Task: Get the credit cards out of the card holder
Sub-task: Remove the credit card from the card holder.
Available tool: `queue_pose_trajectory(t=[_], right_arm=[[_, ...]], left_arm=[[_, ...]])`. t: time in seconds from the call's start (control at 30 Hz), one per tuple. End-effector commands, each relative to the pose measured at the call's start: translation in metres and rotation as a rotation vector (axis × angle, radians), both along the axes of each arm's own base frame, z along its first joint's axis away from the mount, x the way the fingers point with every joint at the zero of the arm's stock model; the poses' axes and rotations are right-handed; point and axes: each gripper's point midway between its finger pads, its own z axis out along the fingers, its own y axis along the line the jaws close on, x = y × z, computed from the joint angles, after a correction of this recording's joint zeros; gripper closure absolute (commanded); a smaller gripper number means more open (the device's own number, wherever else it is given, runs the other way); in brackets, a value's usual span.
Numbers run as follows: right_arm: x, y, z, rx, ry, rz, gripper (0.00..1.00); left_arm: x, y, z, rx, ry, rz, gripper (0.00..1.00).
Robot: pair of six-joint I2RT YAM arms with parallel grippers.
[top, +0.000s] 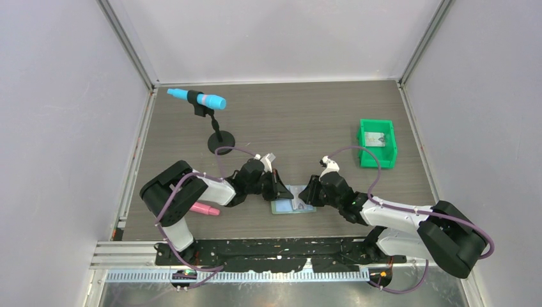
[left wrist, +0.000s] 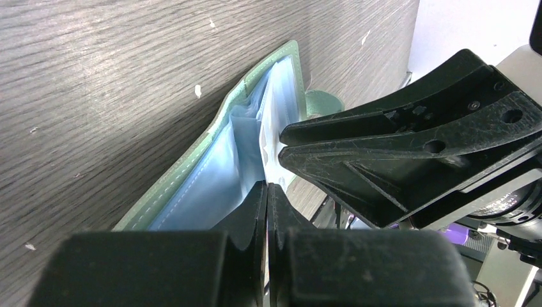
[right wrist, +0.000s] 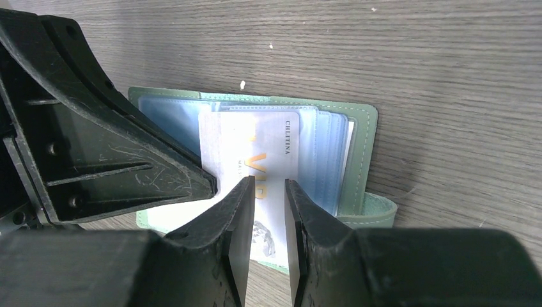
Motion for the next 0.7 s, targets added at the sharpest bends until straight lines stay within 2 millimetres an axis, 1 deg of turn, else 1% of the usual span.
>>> queue_pose_trajectory(t=[0.0,0.3,0.43,0.67], right_arm=[[-0.002,-0.009,-0.009,-0.032,0.013,-0.022,0.69],[0.000,-0.015,-0.009,-0.050,0.009,-0.037,0.69],[0.000,-0.017,-0.011,-0.059,0.012,-0.039,0.69],[0.002,-0.017,-0.009,-0.058,0.012,-0.036,0.69]], left_arm=[[0.004,-0.007,0.020,-0.063,-0.059,0.001,1.00],[0.005,0.001,0.018,-0.061,-0.076,0.010,1.00],[0.008,0.009,0.014,-0.052,-0.072,0.025,1.00],[0.006,0.022,0.006,-0.007,-0.071,0.038,1.00]])
